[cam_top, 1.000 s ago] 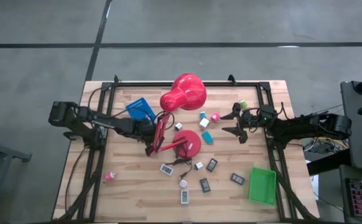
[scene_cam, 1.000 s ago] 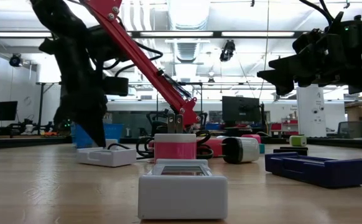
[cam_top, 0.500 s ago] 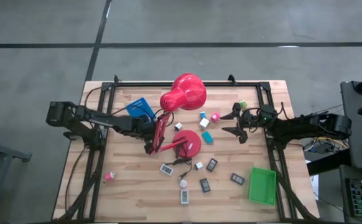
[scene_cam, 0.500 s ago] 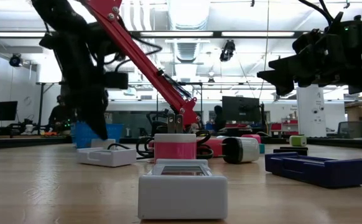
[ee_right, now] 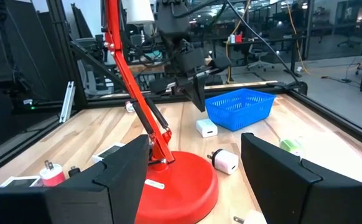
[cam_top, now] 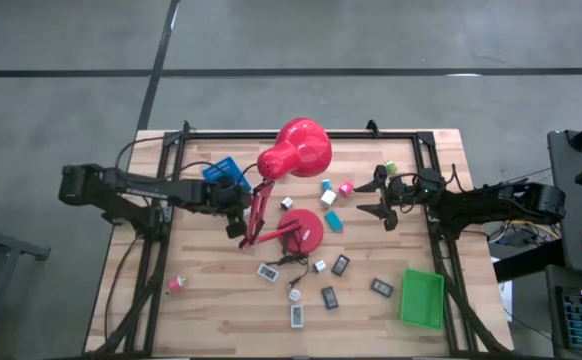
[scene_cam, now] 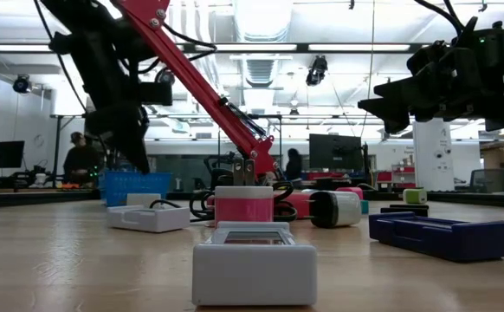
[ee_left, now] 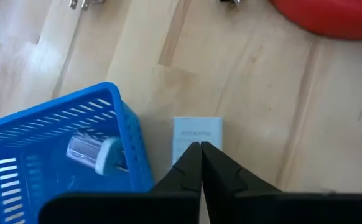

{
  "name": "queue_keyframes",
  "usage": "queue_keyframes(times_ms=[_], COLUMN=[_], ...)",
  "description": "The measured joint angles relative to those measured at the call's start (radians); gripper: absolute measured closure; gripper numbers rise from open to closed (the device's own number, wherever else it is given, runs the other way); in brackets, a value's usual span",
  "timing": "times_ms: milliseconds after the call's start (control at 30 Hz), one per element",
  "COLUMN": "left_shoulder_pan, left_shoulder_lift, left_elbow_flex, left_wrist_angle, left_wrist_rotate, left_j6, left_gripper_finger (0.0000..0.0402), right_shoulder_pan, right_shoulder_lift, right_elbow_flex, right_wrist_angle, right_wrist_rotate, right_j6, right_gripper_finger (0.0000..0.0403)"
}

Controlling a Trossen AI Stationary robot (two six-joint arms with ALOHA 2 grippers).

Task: Pick & Place Office items
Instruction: Put the left white charger adapter into the blue bin

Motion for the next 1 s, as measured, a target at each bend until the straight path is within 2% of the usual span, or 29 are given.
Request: queue_keyframes(times_ms=[133, 300, 433, 533, 767, 1000], left_shoulder_pan=[0.025, 0.058, 0.067, 0.071, 0.074, 0.080], left_shoulder_lift=[0.004, 0.005, 0.005, 0.005, 0.005, 0.005], left_elbow_flex=[0.000, 0.000, 0.000, 0.000, -0.009, -0.070], left_wrist_angle=[-0.001, -0.001, -0.001, -0.001, 0.015, 0.084], left_wrist_rotate=[0.001, 0.103, 0.109, 0.112, 0.181, 0.180], left_j6=[0.026, 0.045, 0.055, 0.065, 0.119, 0.118], left_gripper_finger=[0.0345, 0.0255, 0.0185, 0.0153, 0.0142, 0.0141], right_shoulder_pan=[0.000, 0.000, 0.000, 0.000, 0.000, 0.000], right_shoulder_lift=[0.000, 0.000, 0.000, 0.000, 0.000, 0.000], right_elbow_flex=[0.000, 0.000, 0.000, 0.000, 0.000, 0.000], right_wrist_angle=[-0.001, -0.001, -0.002, -0.002, -0.002, -0.003], right_wrist_rotate=[0.000, 0.000, -0.001, -0.001, -0.001, -0.002], right_j6=[0.001, 0.001, 0.001, 0.001, 0.001, 0.001], right_gripper_finger=[0.0156, 0.0156, 0.0156, 0.0156, 0.0156, 0.0156])
